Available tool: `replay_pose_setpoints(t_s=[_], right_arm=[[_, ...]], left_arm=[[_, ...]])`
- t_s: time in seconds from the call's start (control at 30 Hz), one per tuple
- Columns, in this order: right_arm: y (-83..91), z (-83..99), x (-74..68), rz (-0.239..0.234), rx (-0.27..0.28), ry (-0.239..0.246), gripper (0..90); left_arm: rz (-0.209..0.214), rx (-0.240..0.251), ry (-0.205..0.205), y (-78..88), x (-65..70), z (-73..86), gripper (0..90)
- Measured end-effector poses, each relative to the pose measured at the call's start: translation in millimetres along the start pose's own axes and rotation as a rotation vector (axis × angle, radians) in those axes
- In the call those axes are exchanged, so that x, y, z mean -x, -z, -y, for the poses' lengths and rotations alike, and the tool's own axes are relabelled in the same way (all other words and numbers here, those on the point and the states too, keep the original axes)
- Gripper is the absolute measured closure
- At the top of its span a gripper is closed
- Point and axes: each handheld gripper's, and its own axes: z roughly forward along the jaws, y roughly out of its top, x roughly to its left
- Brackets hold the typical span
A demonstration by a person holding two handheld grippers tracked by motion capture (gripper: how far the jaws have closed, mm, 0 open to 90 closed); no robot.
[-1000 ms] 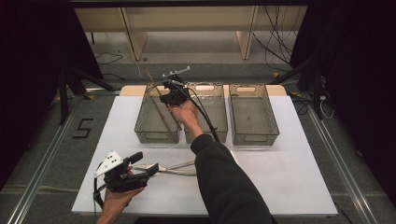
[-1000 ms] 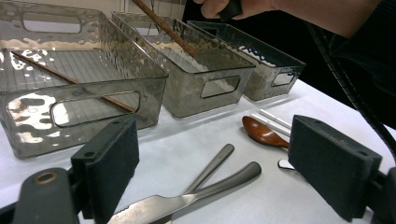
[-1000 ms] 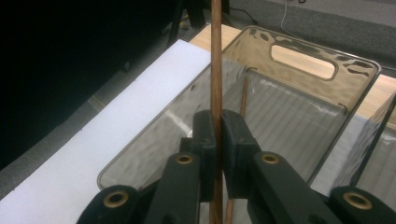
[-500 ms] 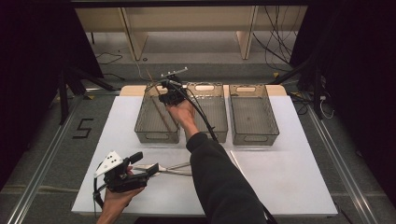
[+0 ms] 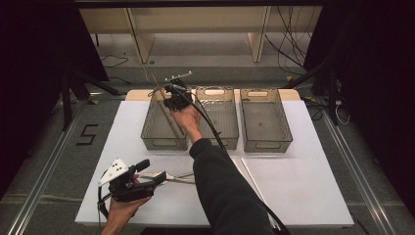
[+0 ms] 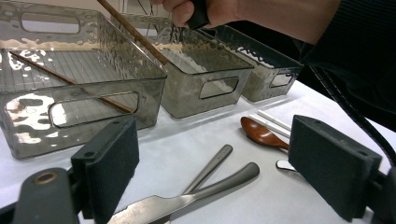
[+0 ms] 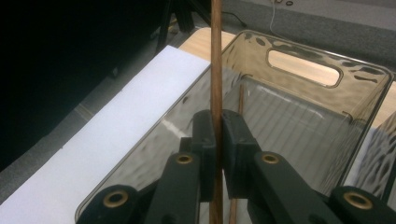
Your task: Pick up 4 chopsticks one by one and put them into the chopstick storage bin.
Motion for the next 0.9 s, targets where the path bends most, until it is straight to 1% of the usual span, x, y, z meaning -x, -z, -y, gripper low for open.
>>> replay_pose_setpoints(t_s=[0.13,0.27,0.63,0.7,0.73,0.77,0.8,0.83,0.9], right_arm=[[-3.5,1.0,0.5,0.004,0.002,-0.008,85.1],[-6.9,2.5,1.7,0.009,-0.008,-0.003,85.0],[-17.4,8.0,1.7,0.017,-0.033,-0.022,84.5],[-19.0,8.9,2.2,0.024,-0.038,-0.025,84.1],[-19.3,9.3,2.4,0.031,-0.041,-0.025,82.9],[-19.6,9.5,2.9,0.032,-0.039,-0.023,79.9],[-19.7,9.6,3.6,0.027,-0.043,-0.032,74.6],[-19.5,9.6,4.0,0.021,-0.045,-0.036,71.9],[-17.9,9.3,3.8,0.019,-0.043,-0.032,69.1]], left_arm=[[0.001,0.001,-0.001,0.1,0.3,0.0,15.9],[0.002,0.002,0.0,0.0,0.3,0.0,15.9],[0.004,0.001,-0.002,0.5,0.4,-0.1,15.9],[0.005,0.001,-0.002,0.5,0.5,-0.1,15.9],[0.005,0.001,-0.002,0.5,0.6,-0.1,15.9],[0.005,0.002,-0.001,0.5,0.7,0.0,15.9],[0.005,0.003,-0.001,0.6,0.7,-0.1,15.9],[0.005,0.003,-0.001,0.6,0.6,-0.1,15.9],[0.005,0.002,-0.001,0.6,0.5,0.0,15.9]])
